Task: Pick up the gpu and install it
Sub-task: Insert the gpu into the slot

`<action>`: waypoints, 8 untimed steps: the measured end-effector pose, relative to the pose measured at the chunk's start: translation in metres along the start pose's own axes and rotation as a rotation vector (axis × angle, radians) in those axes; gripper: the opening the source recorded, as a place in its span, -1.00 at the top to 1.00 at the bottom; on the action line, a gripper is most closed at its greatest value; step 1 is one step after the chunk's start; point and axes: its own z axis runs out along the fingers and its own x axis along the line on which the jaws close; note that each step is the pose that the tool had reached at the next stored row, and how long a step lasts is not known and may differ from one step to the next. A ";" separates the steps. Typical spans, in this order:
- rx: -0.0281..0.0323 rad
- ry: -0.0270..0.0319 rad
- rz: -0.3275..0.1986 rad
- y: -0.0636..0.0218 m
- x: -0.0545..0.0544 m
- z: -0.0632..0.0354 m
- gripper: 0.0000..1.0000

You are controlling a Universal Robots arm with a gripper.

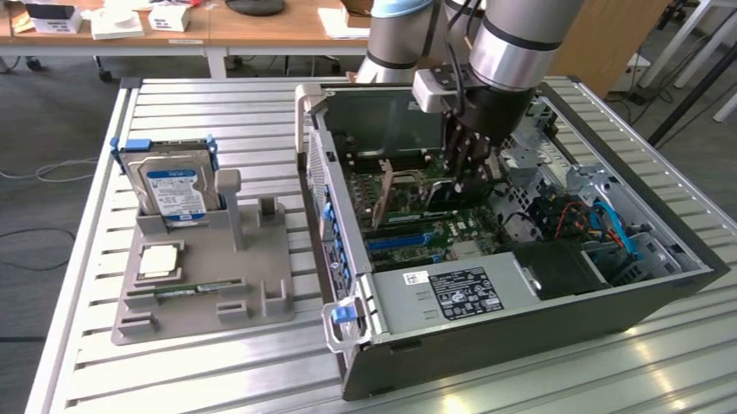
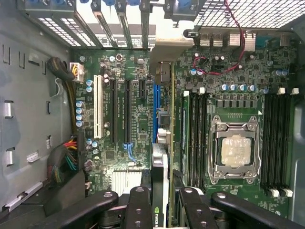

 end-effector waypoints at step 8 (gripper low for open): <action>0.0004 0.0001 0.000 0.0000 0.000 0.0068 0.46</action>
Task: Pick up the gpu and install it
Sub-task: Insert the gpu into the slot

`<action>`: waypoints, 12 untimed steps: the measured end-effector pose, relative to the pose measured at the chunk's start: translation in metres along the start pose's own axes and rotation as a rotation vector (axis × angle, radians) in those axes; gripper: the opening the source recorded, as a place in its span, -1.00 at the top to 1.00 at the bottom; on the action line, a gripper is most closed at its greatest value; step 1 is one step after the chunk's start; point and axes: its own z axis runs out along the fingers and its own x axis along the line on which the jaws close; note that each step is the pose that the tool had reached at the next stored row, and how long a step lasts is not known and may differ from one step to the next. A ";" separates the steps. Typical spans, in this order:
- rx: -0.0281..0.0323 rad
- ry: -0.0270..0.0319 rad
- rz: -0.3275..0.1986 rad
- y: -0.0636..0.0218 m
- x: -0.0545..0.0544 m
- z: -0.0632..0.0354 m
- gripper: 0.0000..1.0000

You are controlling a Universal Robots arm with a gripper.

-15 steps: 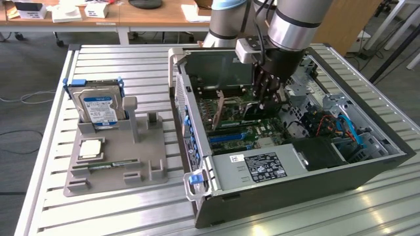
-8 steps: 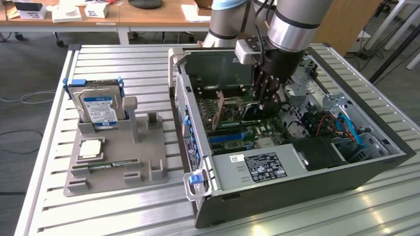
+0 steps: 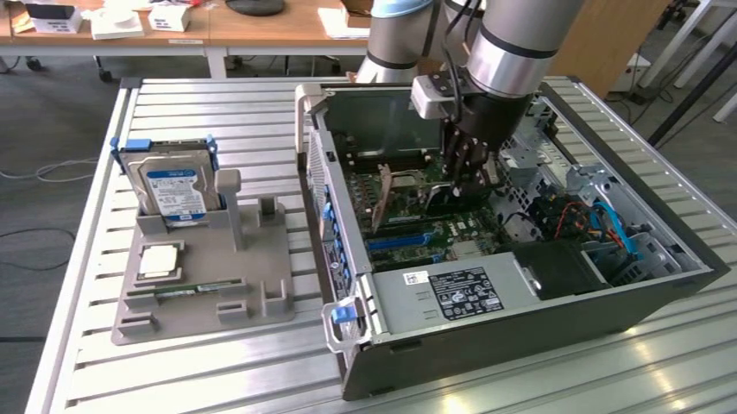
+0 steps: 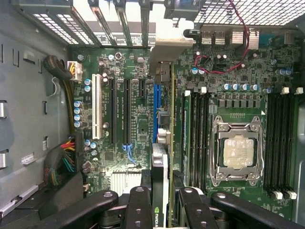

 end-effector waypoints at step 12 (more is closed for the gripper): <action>0.0049 -0.0001 0.000 0.0060 0.000 0.0014 0.46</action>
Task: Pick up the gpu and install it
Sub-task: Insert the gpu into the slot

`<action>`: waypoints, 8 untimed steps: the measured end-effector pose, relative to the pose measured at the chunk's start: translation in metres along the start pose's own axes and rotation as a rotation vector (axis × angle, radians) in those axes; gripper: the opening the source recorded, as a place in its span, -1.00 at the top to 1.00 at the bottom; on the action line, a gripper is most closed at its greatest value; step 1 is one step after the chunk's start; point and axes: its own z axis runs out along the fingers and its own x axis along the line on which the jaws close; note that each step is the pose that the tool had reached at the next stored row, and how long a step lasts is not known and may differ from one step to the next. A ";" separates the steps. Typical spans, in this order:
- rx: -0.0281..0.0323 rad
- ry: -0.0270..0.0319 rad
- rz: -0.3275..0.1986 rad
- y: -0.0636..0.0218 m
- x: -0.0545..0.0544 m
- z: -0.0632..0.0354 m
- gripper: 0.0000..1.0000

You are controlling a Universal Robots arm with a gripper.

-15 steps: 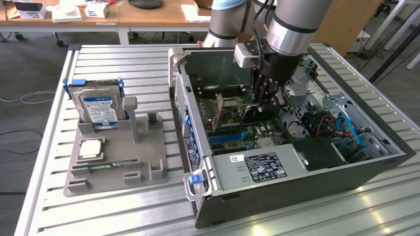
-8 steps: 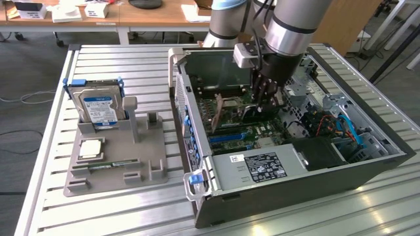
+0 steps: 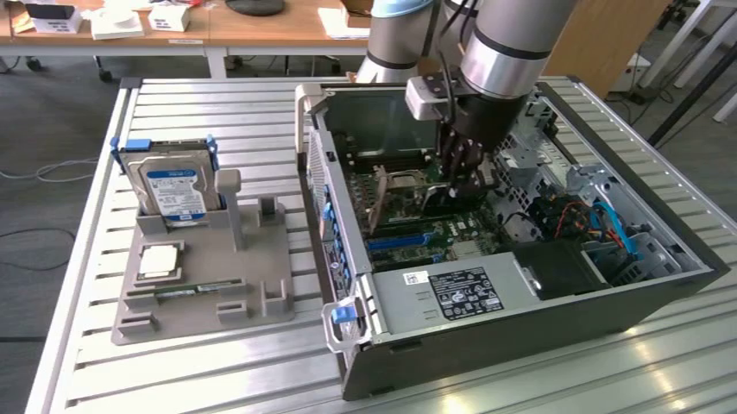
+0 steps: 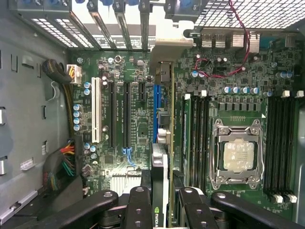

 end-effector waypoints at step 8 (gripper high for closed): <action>0.0038 -0.0003 0.000 0.0053 -0.001 0.0021 0.46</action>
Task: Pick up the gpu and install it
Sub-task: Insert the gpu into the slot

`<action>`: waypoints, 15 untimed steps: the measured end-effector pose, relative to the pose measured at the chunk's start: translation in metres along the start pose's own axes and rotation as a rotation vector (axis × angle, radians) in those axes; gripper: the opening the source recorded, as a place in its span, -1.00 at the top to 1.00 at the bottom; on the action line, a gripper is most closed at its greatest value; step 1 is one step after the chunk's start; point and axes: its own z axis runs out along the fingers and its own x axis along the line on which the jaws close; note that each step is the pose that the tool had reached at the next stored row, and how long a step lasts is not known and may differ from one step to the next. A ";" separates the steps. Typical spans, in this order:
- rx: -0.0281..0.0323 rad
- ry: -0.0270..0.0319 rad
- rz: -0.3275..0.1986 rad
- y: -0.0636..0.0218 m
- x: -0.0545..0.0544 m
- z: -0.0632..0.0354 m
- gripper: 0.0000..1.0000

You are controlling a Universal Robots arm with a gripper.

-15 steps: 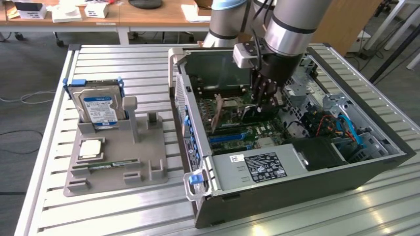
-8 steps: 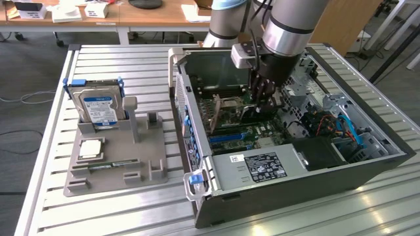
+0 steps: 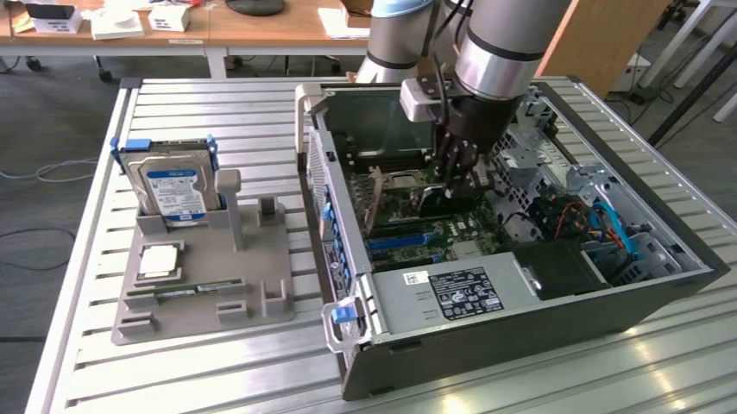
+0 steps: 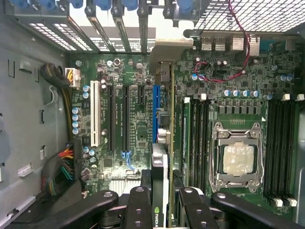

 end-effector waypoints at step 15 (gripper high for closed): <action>0.0031 0.0004 0.000 0.0045 0.000 0.0072 0.46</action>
